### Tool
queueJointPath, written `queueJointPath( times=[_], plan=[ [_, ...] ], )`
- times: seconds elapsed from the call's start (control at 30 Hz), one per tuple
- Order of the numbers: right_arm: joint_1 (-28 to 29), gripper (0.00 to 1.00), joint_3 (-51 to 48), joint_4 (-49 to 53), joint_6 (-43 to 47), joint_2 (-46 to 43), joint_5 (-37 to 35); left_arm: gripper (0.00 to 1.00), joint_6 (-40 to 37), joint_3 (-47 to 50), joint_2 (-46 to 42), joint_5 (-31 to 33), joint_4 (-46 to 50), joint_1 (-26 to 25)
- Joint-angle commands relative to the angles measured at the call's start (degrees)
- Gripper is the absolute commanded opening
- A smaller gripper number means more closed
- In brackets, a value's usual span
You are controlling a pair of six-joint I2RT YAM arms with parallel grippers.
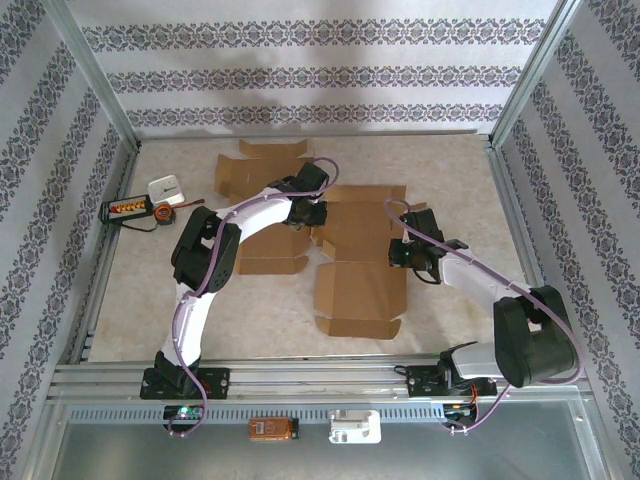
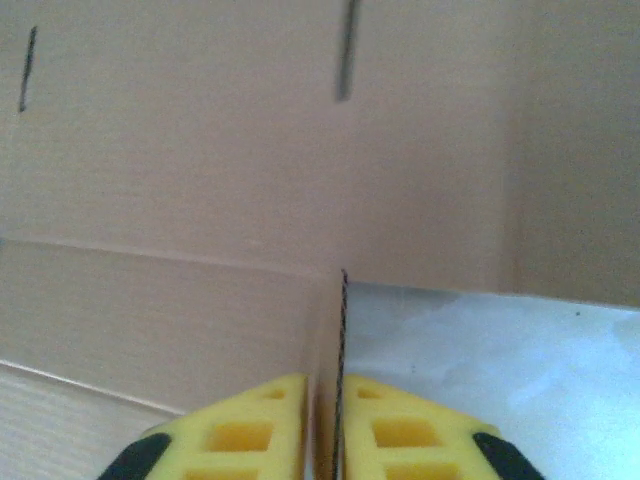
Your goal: Fold the paper box
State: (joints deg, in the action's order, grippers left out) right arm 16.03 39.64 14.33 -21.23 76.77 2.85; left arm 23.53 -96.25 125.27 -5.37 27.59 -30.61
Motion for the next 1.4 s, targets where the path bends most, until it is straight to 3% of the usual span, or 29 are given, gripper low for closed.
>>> queueJointPath(
  times=[0.0,0.1,0.23,0.43,0.6,0.8,0.9,1.07,1.37],
  plan=[
    [0.74,0.36,3.12,2.04,1.01,-4.39,1.05,0.00,-5.24,-0.51,-1.37,-1.18,-1.29,1.24],
    [0.67,0.61,5.21,3.29,2.16,-8.18,0.08,0.00,-10.41,2.70,-4.40,-2.51,-5.81,1.95],
    [0.67,0.79,8.03,1.18,6.65,-11.21,-3.28,0.00,-18.39,13.02,-11.57,-6.46,-20.56,2.36],
    [0.89,0.83,12.03,-6.03,28.58,-9.28,3.68,0.00,-26.90,29.79,-19.40,-13.82,-49.91,2.89],
    [0.46,0.86,22.46,1.82,41.04,-2.02,7.76,0.00,-31.26,33.63,-20.06,-16.22,-58.97,3.35],
    [-2.95,0.85,31.47,10.12,43.06,5.64,11.02,0.00,-30.70,36.65,-21.11,-19.57,-64.11,5.28],
    [-4.57,0.79,32.41,11.65,41.46,7.90,14.31,0.00,-28.91,38.55,-21.73,-22.09,-67.36,6.53],
    [-4.81,0.58,33.96,13.36,39.64,11.09,20.23,0.00,-26.02,39.38,-21.58,-26.03,-69.86,8.35],
    [-3.74,0.06,37.35,13.71,41.19,14.33,17.46,0.00,-25.76,38.84,-22.30,-26.87,-67.99,8.98]
  ],
)
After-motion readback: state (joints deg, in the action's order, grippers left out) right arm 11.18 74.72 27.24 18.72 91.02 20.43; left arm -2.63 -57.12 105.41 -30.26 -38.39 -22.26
